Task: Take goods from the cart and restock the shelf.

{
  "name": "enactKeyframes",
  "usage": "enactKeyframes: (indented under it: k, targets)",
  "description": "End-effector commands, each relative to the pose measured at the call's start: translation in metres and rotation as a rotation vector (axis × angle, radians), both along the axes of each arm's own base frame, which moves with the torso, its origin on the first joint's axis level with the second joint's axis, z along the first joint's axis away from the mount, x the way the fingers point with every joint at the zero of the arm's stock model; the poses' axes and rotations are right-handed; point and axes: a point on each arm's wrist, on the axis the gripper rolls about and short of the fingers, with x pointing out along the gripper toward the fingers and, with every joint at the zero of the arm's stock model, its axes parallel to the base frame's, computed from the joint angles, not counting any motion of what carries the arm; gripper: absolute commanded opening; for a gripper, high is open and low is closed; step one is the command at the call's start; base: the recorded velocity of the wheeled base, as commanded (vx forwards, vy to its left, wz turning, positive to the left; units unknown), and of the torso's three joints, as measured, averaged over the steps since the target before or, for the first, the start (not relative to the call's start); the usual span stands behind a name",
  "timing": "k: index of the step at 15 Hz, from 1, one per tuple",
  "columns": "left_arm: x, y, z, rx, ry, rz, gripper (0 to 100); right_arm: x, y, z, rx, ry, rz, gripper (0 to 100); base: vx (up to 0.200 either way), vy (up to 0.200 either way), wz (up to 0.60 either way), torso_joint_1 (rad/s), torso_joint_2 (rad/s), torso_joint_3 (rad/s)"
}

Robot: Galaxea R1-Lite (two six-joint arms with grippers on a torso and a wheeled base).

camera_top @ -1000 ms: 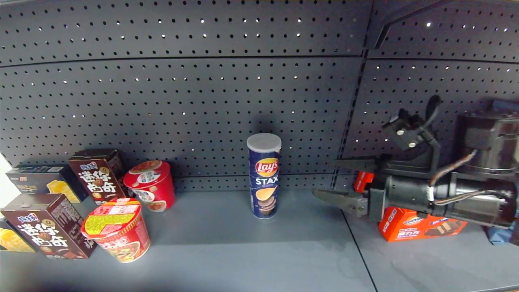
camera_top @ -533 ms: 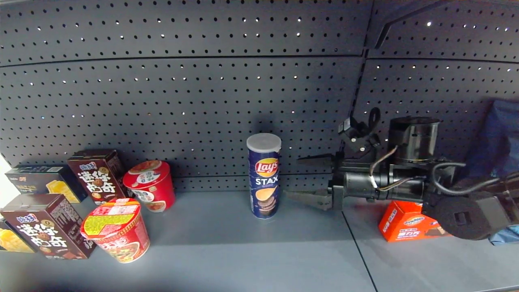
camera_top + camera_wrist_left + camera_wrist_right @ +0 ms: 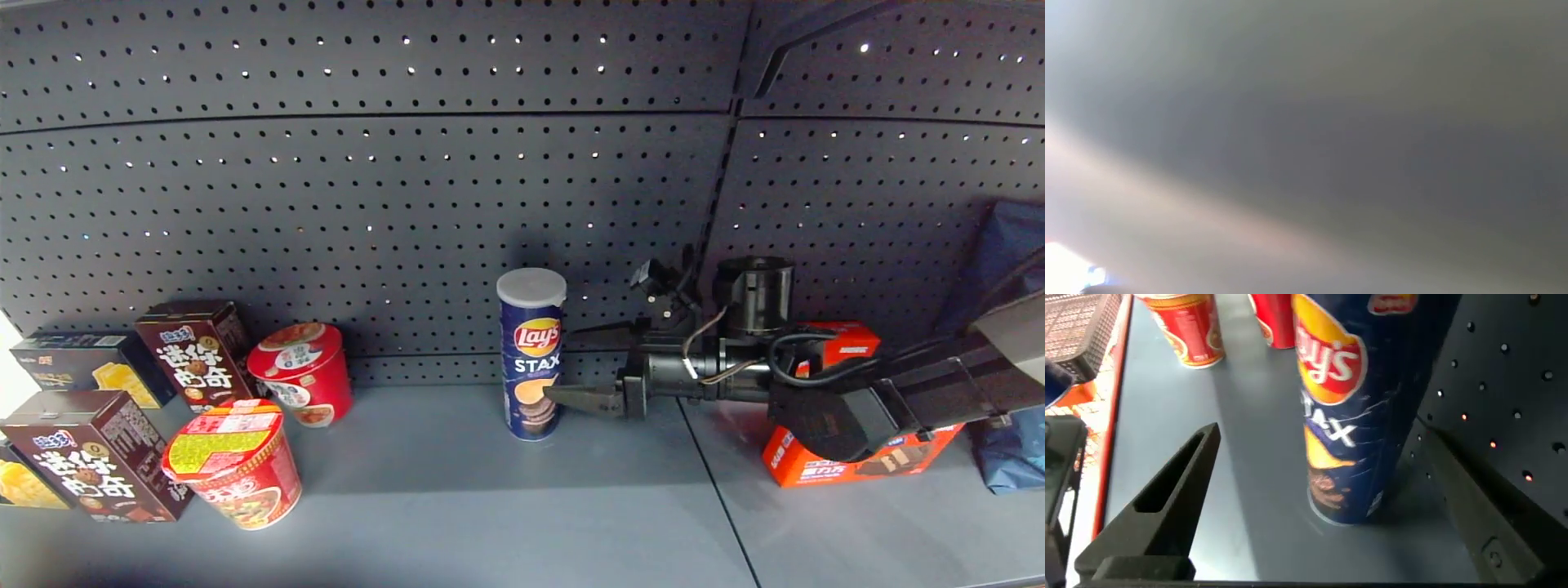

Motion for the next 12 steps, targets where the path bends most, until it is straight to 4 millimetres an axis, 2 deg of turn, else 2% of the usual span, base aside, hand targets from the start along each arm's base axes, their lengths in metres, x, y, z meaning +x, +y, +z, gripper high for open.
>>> enactKeyframes:
  k: [1,8,12]
  targets:
    - [0.0,0.0,-0.001,0.0,0.001,0.0,0,0.008,0.006,-0.011,-0.008,0.016,0.006,100,0.0,0.0,0.0,0.0,0.0,0.0]
    - [0.0,0.0,-0.001,-0.001,0.004,0.003,0,0.022,0.014,-0.023,0.001,0.01,0.031,100,0.0,0.0,0.0,0.0,0.0,0.0]
    - [0.0,0.0,-0.002,0.001,0.004,0.006,0,0.038,0.024,-0.038,0.002,0.009,0.033,100,0.0,0.0,0.0,0.0,0.0,0.0]
